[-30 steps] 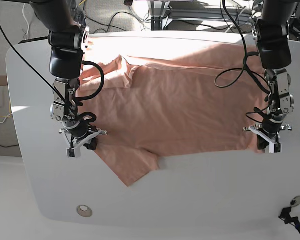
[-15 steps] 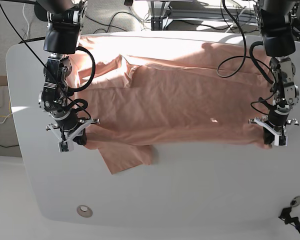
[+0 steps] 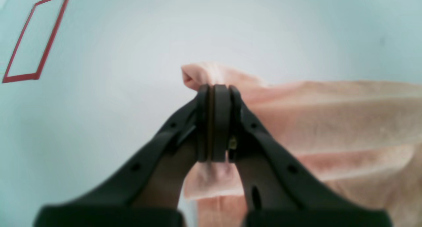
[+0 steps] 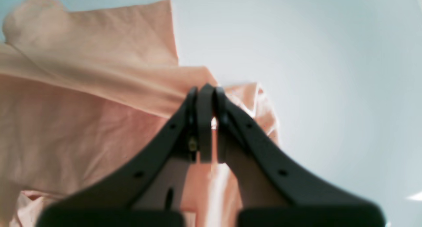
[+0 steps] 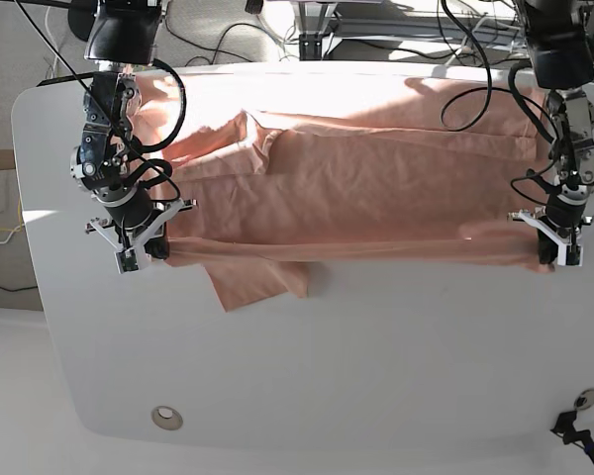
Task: Fold the T-shirt properly
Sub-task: 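Fold the hem up over the body toward the collar with both grippers, then release the hem and move the right gripper toward the sleeve, then grasp the shirt edge with the right gripper and tuck it inward, then move the left gripper along the folded edge to the shirt's end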
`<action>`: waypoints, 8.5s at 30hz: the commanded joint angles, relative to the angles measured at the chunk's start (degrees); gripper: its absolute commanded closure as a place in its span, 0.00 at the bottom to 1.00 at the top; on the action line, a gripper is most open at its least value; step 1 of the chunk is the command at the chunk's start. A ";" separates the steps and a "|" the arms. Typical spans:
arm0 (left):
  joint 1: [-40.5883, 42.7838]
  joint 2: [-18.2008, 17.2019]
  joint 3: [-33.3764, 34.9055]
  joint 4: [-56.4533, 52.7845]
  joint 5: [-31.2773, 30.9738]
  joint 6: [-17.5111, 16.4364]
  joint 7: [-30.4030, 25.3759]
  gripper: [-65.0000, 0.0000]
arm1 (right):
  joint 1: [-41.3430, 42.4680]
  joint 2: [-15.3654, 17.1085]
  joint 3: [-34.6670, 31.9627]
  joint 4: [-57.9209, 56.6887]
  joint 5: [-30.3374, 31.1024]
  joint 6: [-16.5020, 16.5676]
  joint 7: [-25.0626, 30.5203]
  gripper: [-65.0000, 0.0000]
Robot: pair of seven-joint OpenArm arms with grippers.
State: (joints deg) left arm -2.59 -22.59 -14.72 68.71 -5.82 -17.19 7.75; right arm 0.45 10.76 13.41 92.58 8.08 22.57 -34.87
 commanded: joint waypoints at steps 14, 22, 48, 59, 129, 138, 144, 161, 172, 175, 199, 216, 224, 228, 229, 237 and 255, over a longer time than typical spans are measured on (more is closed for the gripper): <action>8.52 -3.48 -0.27 10.99 -0.29 0.00 -1.73 1.00 | -7.35 0.71 0.44 7.69 0.14 -0.11 0.89 1.00; 12.57 -6.91 0.79 10.81 -0.11 0.00 1.44 1.00 | -9.02 0.71 0.26 2.50 0.14 -0.11 0.89 1.00; 10.55 -10.95 3.95 9.93 -0.64 -0.08 5.39 0.03 | 7.60 -0.79 0.00 -6.82 0.50 -0.19 0.98 0.62; 10.90 -8.75 4.13 9.93 -0.64 -0.08 5.39 0.03 | 18.94 -4.83 -2.38 -28.36 0.58 -0.11 5.64 0.62; 9.32 -8.66 4.22 4.66 -0.29 -0.08 5.39 0.03 | -16.58 12.22 -34.64 22.72 9.02 17.43 -25.30 0.44; 11.07 -8.66 4.22 11.60 -0.55 -0.08 5.39 0.03 | -12.98 11.35 -20.05 22.46 22.39 17.43 -18.45 0.44; 18.02 -8.49 4.13 24.96 -0.64 -0.08 5.39 0.03 | -12.45 3.08 -12.31 22.28 9.73 17.43 -18.36 0.46; 29.97 -1.02 4.22 27.95 -0.11 -0.08 5.39 0.96 | -15.96 -3.51 -10.46 16.13 0.14 17.43 -18.18 1.00; 19.34 -1.02 6.85 11.16 -0.11 -0.08 5.39 0.96 | -11.13 -0.35 -10.29 -2.25 -0.03 17.43 -7.46 1.00; 16.35 -1.19 10.28 9.49 -0.11 -0.08 5.39 0.96 | -8.32 0.71 -7.91 -5.85 0.06 17.43 -4.91 1.00; 0.26 -1.02 0.96 9.49 -3.01 -0.08 11.99 0.05 | -2.69 1.85 -6.33 -10.25 0.41 17.43 -4.38 1.00; -8.97 -1.02 5.36 -9.76 -6.35 -0.17 11.81 0.05 | -2.69 1.85 -6.33 -10.25 0.50 17.43 -4.38 1.00; -8.97 -1.02 7.47 -11.17 -6.09 -0.17 11.81 0.12 | -2.78 1.76 -6.33 -10.07 0.50 17.43 -4.38 1.00; -8.97 -1.02 8.70 -11.17 -6.18 -0.17 11.72 0.51 | -2.78 1.15 -6.33 -10.07 0.50 17.43 -4.38 1.00; -8.97 -1.02 8.70 -11.08 -6.18 -0.17 11.72 0.61 | -2.78 1.15 -6.33 -10.07 0.50 17.43 -4.38 1.00; -8.97 -1.02 8.61 -10.73 -6.18 -0.17 11.64 0.79 | -2.78 1.06 -6.33 -10.07 0.50 17.43 -4.38 1.00; -8.97 -2.25 8.43 -8.36 -6.09 -0.17 11.64 0.31 | -2.78 1.15 -6.33 -10.25 0.50 17.43 -4.38 1.00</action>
State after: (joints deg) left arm -10.33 -23.70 -5.98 59.20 -11.62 -17.58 20.16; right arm -2.13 11.40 7.09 82.46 11.81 40.53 -35.97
